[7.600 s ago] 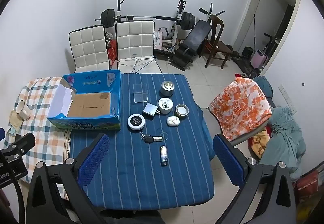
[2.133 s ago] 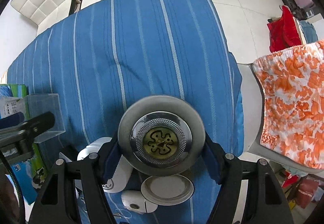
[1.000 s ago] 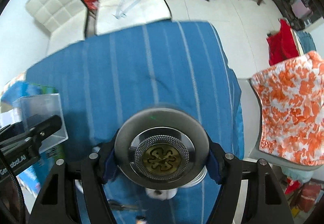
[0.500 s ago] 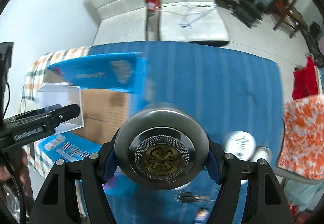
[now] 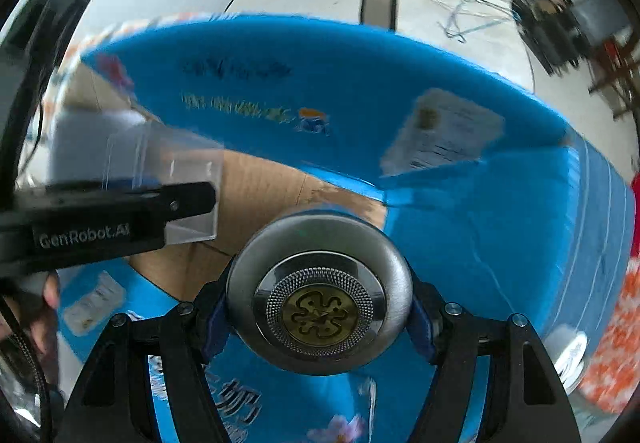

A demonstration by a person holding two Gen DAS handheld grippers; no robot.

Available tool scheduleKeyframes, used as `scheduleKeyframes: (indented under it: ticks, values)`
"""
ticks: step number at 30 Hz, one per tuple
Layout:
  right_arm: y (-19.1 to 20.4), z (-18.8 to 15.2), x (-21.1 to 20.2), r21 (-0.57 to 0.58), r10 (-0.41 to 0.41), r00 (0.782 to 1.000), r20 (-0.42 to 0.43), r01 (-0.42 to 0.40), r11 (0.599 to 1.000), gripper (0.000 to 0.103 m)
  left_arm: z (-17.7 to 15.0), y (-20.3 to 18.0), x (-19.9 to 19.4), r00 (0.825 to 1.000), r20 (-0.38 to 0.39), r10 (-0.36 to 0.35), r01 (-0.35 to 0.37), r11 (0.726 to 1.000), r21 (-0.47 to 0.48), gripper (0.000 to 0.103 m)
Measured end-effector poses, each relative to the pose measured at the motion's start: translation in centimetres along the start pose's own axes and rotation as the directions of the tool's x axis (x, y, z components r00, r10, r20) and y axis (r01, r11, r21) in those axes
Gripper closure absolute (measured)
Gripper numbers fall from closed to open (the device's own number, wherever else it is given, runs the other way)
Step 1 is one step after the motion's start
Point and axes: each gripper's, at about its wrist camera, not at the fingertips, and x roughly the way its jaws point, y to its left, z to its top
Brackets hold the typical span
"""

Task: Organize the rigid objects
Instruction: 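Lower the clear cube into the blue box with the left tool while the right tool carries the tin, then set the silver tin in the box beside the cube and open the right tool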

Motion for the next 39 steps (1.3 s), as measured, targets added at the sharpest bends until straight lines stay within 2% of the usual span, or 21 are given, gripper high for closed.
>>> scheduleKeyframes:
  ticks: [7,14,15,17,21,22,25,28,34,39]
  values:
    - [0.3,1.2,1.8,-0.078,0.023,0.999,-0.030,-0.025,0.997,0.029,1.0,-1.1,1.2,0.999,-0.027,-0.019,0.019,1.000,0.018,0.039]
    - [-0.1,1.6,1.8,-0.072,0.028,0.999,-0.039,-0.030,0.997,0.029,1.8,-1.3,0.9,0.999,-0.051,-0.018,0.017,1.000,-0.015,0.038]
    - [-0.2,1.7,1.9,-0.068,0.029,0.999,-0.042,-0.032,0.997,0.029,2.0,-1.3,0.9,0.998,-0.055,-0.010,0.009,1.000,-0.019,0.036]
    - [-0.3,1.9,2.0,-0.063,0.025,0.998,-0.050,-0.028,0.998,0.029,2.3,-0.9,1.1,0.998,-0.064,0.011,-0.013,1.000,-0.022,0.024]
    - [-0.6,3.2,2.5,-0.049,0.020,0.999,-0.048,-0.022,0.999,0.027,2.5,-0.7,0.7,0.998,-0.066,0.002,-0.005,0.999,-0.036,0.016]
    - [-0.6,3.1,2.3,-0.045,0.018,0.999,-0.043,-0.020,0.999,0.021,2.5,-0.8,0.6,0.998,-0.067,-0.002,0.000,0.999,-0.036,0.010]
    - [-0.6,3.3,1.7,-0.043,0.006,1.000,-0.024,-0.007,0.999,0.014,2.2,-0.5,0.2,0.998,-0.056,-0.013,0.011,0.999,-0.043,0.006]
    - [-0.9,3.2,1.1,-0.027,-0.008,1.000,-0.017,0.008,1.000,0.014,2.1,-0.7,-0.9,0.999,-0.044,-0.007,0.005,0.999,-0.035,0.002]
    - [-2.5,1.2,-0.6,0.087,-0.029,0.999,-0.029,0.031,0.996,0.010,0.2,-2.7,-2.5,0.995,0.020,0.093,-0.093,0.996,0.004,0.001]
    - [-2.7,-1.6,-1.7,0.184,-0.021,0.999,-0.035,0.027,0.983,0.010,-2.8,-2.0,-3.9,0.978,0.093,0.188,-0.193,0.980,0.043,0.001]
